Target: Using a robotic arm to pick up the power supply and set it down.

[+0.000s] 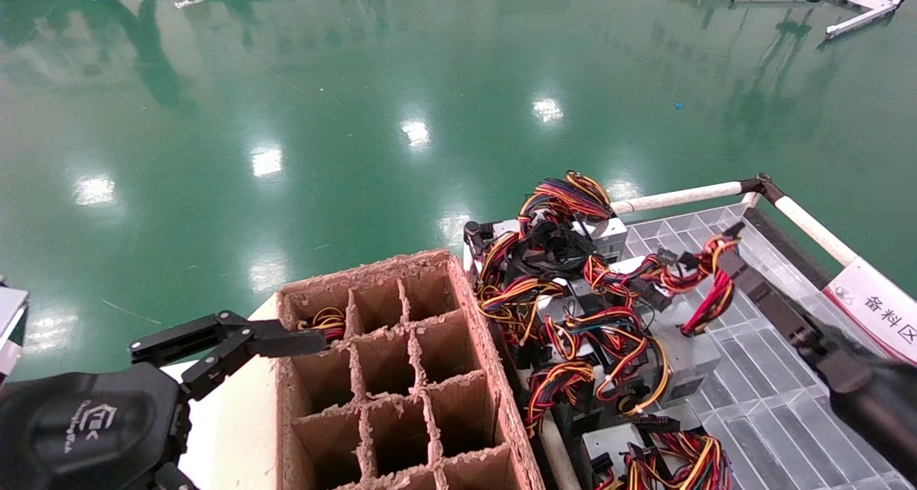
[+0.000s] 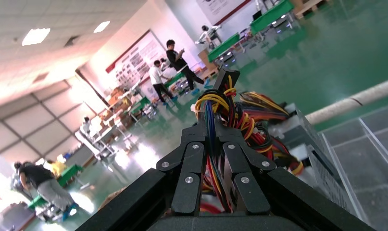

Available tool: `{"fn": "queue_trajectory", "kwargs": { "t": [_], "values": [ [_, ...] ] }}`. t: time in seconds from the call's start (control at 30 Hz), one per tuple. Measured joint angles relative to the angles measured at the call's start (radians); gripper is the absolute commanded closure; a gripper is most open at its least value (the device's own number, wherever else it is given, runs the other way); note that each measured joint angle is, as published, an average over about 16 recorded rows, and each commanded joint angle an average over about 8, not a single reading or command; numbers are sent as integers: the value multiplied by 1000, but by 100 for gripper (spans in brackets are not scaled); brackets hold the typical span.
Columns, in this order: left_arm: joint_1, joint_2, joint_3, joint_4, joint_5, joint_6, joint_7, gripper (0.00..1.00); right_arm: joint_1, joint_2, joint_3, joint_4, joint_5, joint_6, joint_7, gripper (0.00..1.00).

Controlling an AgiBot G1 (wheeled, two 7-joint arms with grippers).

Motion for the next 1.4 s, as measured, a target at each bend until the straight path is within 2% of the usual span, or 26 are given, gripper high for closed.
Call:
{"fn": "queue_trajectory", "kwargs": {
  "t": [0.3, 0.33, 0.37, 0.57, 0.6, 0.63, 1.07, 1.4],
  "values": [
    [0, 0, 0, 0, 0, 0, 0, 0, -79, -23, 43, -2, 62, 2, -6, 100],
    [0, 0, 0, 0, 0, 0, 0, 0, -85, -24, 46, -2, 66, 4, -8, 98],
    [0, 0, 0, 0, 0, 0, 0, 0, -91, -25, 49, -1, 70, 5, -9, 88],
    [0, 0, 0, 0, 0, 0, 0, 0, -116, -26, 58, -2, 83, 14, -18, 13],
    [0, 0, 0, 0, 0, 0, 0, 0, -119, -25, 58, -2, 83, 15, -19, 3],
    [0, 0, 0, 0, 0, 0, 0, 0, -121, -25, 59, -3, 84, 16, -20, 0],
    [0, 0, 0, 0, 0, 0, 0, 0, -120, -20, 58, 1, 85, 16, -19, 0],
    [0, 0, 0, 0, 0, 0, 0, 0, -109, 24, 61, 63, 89, 1, 3, 0]
  ]
}}
